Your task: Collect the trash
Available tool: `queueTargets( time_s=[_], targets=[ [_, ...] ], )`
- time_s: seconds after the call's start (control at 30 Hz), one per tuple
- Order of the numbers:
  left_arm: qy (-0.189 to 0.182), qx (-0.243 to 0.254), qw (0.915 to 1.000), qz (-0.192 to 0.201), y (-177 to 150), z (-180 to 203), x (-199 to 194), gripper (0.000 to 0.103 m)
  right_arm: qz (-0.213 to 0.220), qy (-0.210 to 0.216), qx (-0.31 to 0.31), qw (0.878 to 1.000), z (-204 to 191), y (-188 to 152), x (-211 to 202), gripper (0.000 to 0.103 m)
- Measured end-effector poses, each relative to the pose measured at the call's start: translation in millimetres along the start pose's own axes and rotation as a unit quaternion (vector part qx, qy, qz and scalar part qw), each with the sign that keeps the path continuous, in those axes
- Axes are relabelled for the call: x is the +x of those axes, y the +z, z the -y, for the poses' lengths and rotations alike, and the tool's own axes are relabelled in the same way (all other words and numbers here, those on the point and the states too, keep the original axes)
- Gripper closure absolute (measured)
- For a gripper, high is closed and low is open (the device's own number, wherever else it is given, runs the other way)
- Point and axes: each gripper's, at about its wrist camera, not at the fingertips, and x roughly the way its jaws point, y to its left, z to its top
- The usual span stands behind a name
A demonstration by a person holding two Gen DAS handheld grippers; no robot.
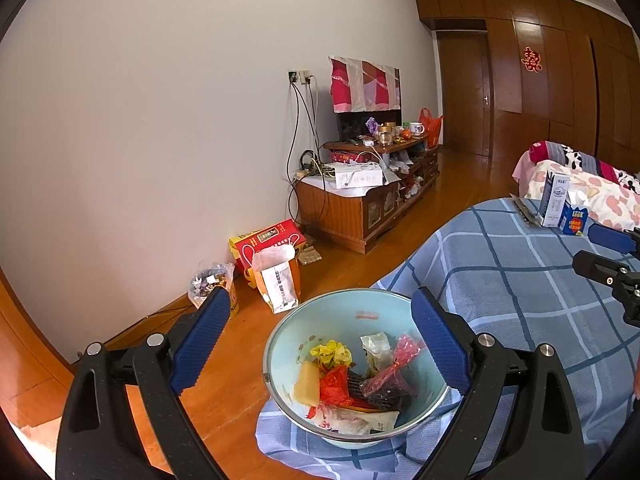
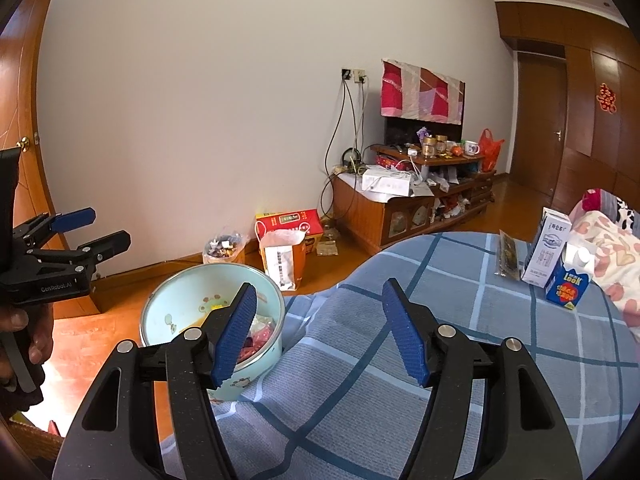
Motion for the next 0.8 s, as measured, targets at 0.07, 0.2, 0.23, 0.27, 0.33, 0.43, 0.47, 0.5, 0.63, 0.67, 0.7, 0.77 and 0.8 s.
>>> queueTargets(
  time_s=[0.07,0.2,0.23,0.27,0.33,0.43,0.47,0.5,0.63,0.67,0.7,0.77,0.8],
  targets=[
    [0.000,0.001,1.0000,0.000,-0.1,0.2,0.0,0.013,0.000,-0.001,0.000,1.000,0.0,0.2,-0.2,0.038],
    [-0.001,0.001,1.0000,0.002,1.3,0.5,-0.7,0.012,0.001,-0.001,-0.001,1.000,-0.7,0.2,-1.5,0.037],
    [-0.001,0.002,1.0000,0.002,1.3,0.8,-0.7,0.012,0.002,-0.002,-0.002,1.000,-1.2,0.1,-2.2,0.037],
    [-0.001,0.001,1.0000,0.001,1.3,0.6,-0.6,0.012,0.001,-0.002,-0.001,1.000,-1.2,0.0,-2.2,0.037],
    [-0.002,0.001,1.0000,0.001,1.5,0.7,-1.1,0.012,0.001,-0.001,-0.001,1.000,-1.2,-0.2,-2.2,0.037],
    [-0.002,0.001,1.0000,0.001,1.4,0.7,-1.1,0.012,0.000,-0.002,0.000,1.000,0.0,-0.7,-3.6,0.037],
    [-0.003,0.001,1.0000,0.001,1.5,0.9,-1.2,0.012,0.000,-0.002,0.000,1.000,0.1,-1.1,-3.8,0.037],
    [-0.003,0.002,1.0000,0.001,1.5,1.4,-1.5,0.012,0.000,-0.002,0.000,1.000,0.2,-1.4,-4.3,0.037],
    [-0.004,0.005,1.0000,0.001,1.4,3.0,-1.3,0.012,-0.001,-0.002,0.000,1.000,-0.1,-2.8,-5.0,0.037],
    [-0.003,0.006,1.0000,0.000,1.4,3.3,-1.2,0.012,-0.002,-0.002,0.000,1.000,0.1,-2.8,-4.8,0.037],
    [-0.003,0.006,1.0000,0.000,1.1,3.1,-1.3,0.012,-0.002,-0.002,0.000,1.000,-0.3,-3.0,-5.1,0.037],
    [-0.003,0.005,1.0000,0.001,1.1,3.2,-1.3,0.012,-0.002,-0.002,0.000,1.000,0.0,-3.2,-5.1,0.037],
    [-0.003,0.006,1.0000,0.001,0.9,3.5,-1.1,0.012,-0.002,-0.002,0.000,1.000,0.1,-3.2,-5.0,0.037]
  ],
)
